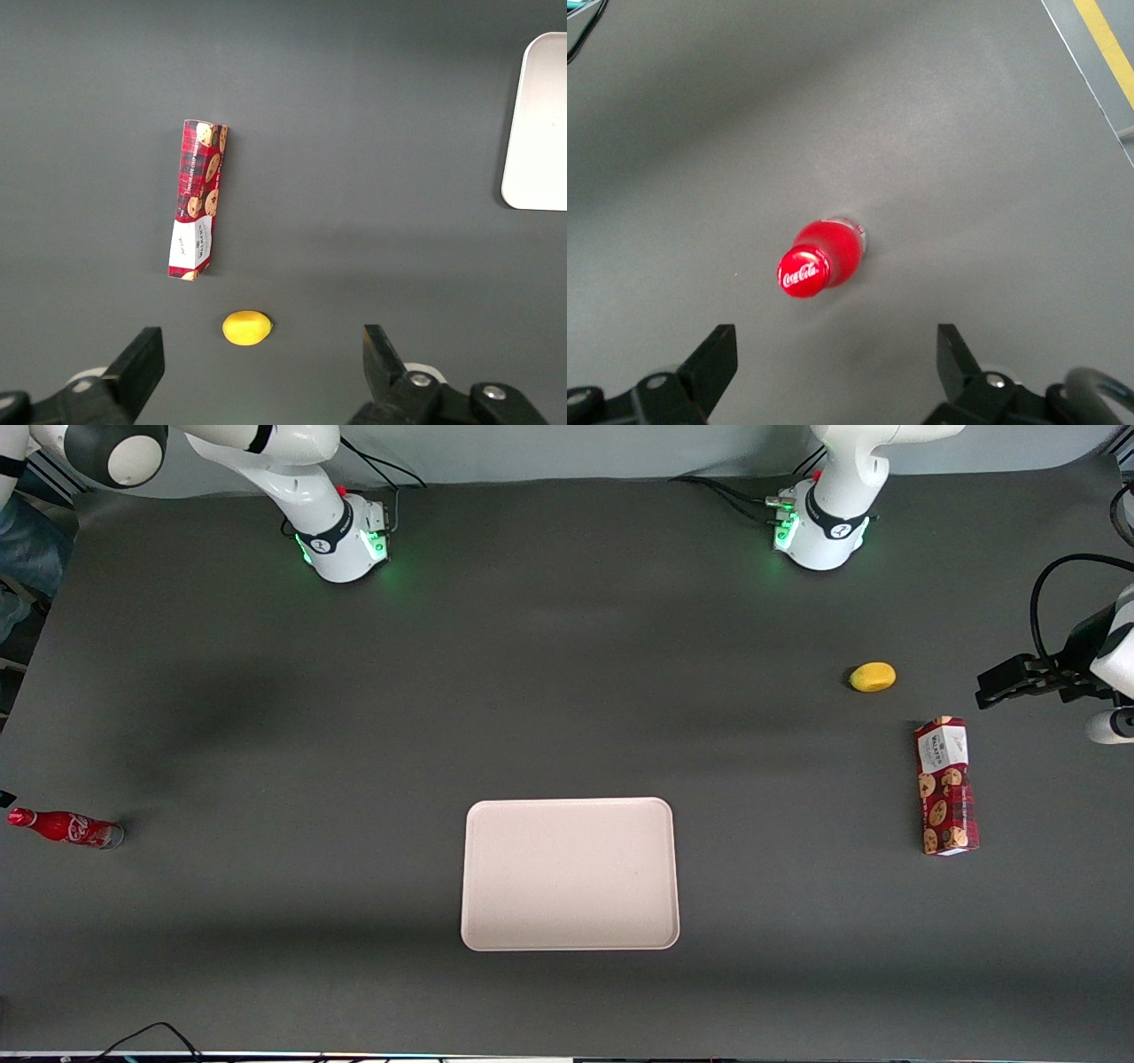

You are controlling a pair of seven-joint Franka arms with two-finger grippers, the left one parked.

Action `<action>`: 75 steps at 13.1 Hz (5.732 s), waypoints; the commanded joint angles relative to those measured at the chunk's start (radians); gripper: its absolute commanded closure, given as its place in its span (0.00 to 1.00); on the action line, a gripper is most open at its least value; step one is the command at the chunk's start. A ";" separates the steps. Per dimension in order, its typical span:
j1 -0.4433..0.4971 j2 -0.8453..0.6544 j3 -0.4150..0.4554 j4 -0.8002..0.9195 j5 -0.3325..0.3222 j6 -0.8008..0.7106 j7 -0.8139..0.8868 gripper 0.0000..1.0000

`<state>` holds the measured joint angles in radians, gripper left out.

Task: Place coke bottle on tray
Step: 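Close the right gripper on the bottle's cap and neck, then lift the bottle and carry it toward the white tray, then lower the bottle upright onto the tray and open the right gripper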

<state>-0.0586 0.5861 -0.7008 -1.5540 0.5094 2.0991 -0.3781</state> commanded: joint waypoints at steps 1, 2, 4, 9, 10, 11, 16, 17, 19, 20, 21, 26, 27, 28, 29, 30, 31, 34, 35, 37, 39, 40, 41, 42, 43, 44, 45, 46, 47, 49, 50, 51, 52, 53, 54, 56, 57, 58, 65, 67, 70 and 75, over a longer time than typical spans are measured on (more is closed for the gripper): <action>0.003 0.044 -0.006 0.034 0.050 0.013 -0.028 0.00; 0.005 0.055 -0.006 0.035 0.067 0.013 -0.030 0.00; 0.003 0.075 -0.006 0.045 0.070 0.030 -0.030 0.00; 0.003 0.113 -0.003 0.052 0.101 0.064 -0.030 0.00; 0.003 0.122 -0.003 0.054 0.106 0.062 -0.030 0.00; 0.003 0.127 -0.003 0.061 0.112 0.062 -0.028 0.00; 0.005 0.143 0.006 0.063 0.132 0.064 -0.030 0.14; 0.005 0.143 0.006 0.063 0.132 0.062 -0.030 0.30; 0.013 0.143 0.006 0.064 0.132 0.062 -0.030 0.80; 0.014 0.143 0.006 0.064 0.130 0.062 -0.030 1.00; 0.014 0.143 0.006 0.064 0.130 0.062 -0.030 1.00; 0.039 0.138 0.004 0.074 0.120 0.059 -0.010 1.00; 0.051 0.118 -0.005 0.075 0.106 0.046 0.005 1.00; 0.056 0.083 -0.008 0.075 0.060 0.021 0.034 1.00; 0.063 0.028 -0.006 0.077 -0.009 -0.010 0.092 1.00; 0.075 -0.021 -0.006 0.075 -0.070 -0.043 0.144 1.00; 0.085 -0.079 -0.006 0.075 -0.122 -0.091 0.177 1.00; 0.097 -0.273 0.012 0.077 -0.300 -0.239 0.284 1.00; 0.115 -0.335 0.018 0.069 -0.346 -0.295 0.336 1.00; 0.126 -0.416 0.033 0.064 -0.399 -0.369 0.370 1.00; 0.129 -0.460 0.098 0.064 -0.401 -0.433 0.418 1.00; 0.128 -0.483 0.171 0.063 -0.404 -0.459 0.495 1.00; 0.128 -0.502 0.231 0.063 -0.404 -0.479 0.559 1.00; 0.128 -0.511 0.297 0.064 -0.404 -0.499 0.627 1.00; 0.128 -0.520 0.367 0.064 -0.404 -0.501 0.716 1.00; 0.128 -0.519 0.447 0.064 -0.404 -0.499 0.820 1.00; 0.128 -0.514 0.528 0.071 -0.405 -0.490 0.926 1.00; 0.129 -0.508 0.599 0.074 -0.411 -0.479 1.023 1.00; 0.129 -0.505 0.668 0.074 -0.428 -0.455 1.103 1.00; 0.131 -0.473 0.797 0.077 -0.443 -0.394 1.323 1.00; 0.135 -0.448 0.855 0.078 -0.465 -0.360 1.432 1.00; 0.143 -0.412 0.913 0.083 -0.497 -0.331 1.531 1.00; 0.146 -0.372 0.957 0.101 -0.523 -0.305 1.605 1.00; 0.155 -0.318 1.000 0.133 -0.558 -0.286 1.686 1.00; 0.181 -0.263 1.017 0.170 -0.609 -0.280 1.764 1.00; 0.229 -0.178 1.023 0.215 -0.673 -0.252 1.870 1.00; 0.232 -0.152 1.024 0.215 -0.683 -0.213 1.895 1.00; 0.234 -0.123 1.028 0.215 -0.712 -0.180 1.933 1.00; 0.290 0.078 1.064 0.252 -0.894 0.038 2.170 1.00; 0.303 0.124 1.063 0.272 -0.952 0.053 2.213 1.00; 0.303 0.152 1.060 0.269 -0.997 0.075 2.211 1.00; 0.301 0.178 1.058 0.267 -1.016 0.075 2.210 1.00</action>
<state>0.2372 0.7470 0.3536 -1.3226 -0.4707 2.1766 1.7961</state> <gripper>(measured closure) 0.678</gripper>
